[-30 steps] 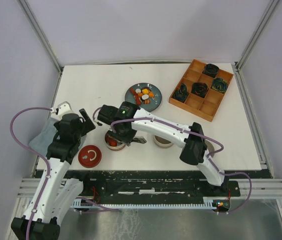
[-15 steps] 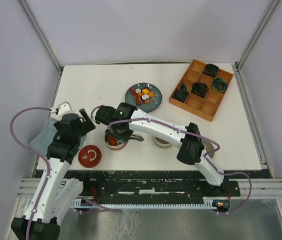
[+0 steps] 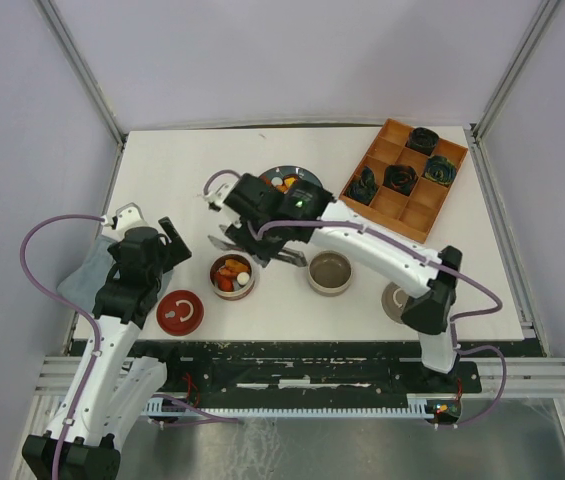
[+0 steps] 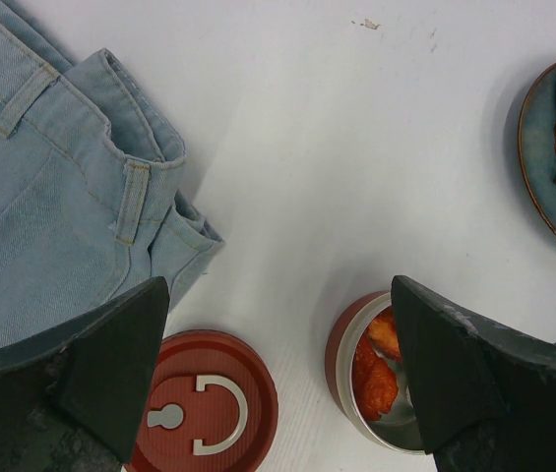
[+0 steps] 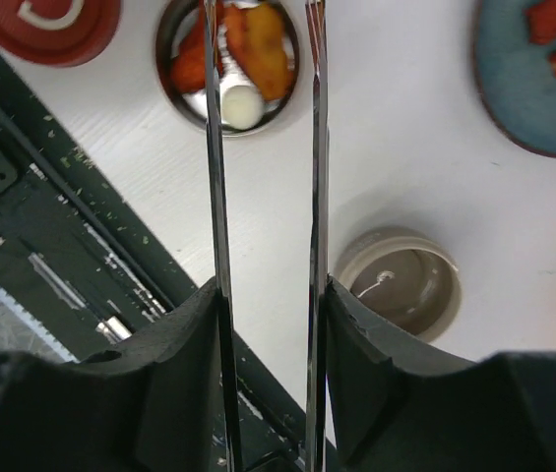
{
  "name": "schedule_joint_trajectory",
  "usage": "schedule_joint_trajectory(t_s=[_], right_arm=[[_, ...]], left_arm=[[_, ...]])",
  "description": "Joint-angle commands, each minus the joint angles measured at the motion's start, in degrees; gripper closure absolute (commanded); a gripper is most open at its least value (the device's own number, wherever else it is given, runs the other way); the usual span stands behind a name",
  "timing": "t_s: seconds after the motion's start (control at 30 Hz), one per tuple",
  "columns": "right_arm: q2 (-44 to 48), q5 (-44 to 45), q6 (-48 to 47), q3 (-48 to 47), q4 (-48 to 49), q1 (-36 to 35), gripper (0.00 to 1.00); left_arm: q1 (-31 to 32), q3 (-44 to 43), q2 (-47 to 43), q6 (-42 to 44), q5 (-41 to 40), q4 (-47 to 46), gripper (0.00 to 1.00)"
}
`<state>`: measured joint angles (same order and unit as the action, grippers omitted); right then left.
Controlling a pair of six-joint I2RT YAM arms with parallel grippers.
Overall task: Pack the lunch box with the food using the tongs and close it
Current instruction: Place the fake food in the packing box, then pick up the fake food from the plate.
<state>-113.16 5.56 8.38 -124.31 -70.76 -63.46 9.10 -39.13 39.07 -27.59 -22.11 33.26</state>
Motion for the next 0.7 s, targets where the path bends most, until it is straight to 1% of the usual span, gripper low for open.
schedule_joint_trajectory(t_s=[0.0, 0.13, 0.27, 0.4, 0.67], right_arm=[[5.75, 6.7, 2.96, 4.51, 4.86, 6.64, 0.5], [6.53, 8.49, 5.02, 6.96, 4.32, 13.92, 0.49], [4.21, 9.65, 5.08, 5.73, 2.32, 18.35, 0.49], [2.68, 8.4, 6.0, 5.13, 3.17, 20.54, 0.48], [-3.33, 4.56, 5.99, 0.09, 3.77, 20.81, 0.48]], left_arm=[[-0.16, -0.36, -0.37, 0.0, -0.22, -2.31, 0.0], [-0.17, -0.37, -0.31, 0.0, -0.05, -2.36, 0.0], [-0.22, -0.33, -0.22, 0.0, 0.05, -2.48, 0.0], [-0.24, -0.33, -0.22, 0.05, 0.05, -2.41, 0.0], [-0.23, -0.34, -0.17, 0.08, 0.05, -2.41, 0.0]])
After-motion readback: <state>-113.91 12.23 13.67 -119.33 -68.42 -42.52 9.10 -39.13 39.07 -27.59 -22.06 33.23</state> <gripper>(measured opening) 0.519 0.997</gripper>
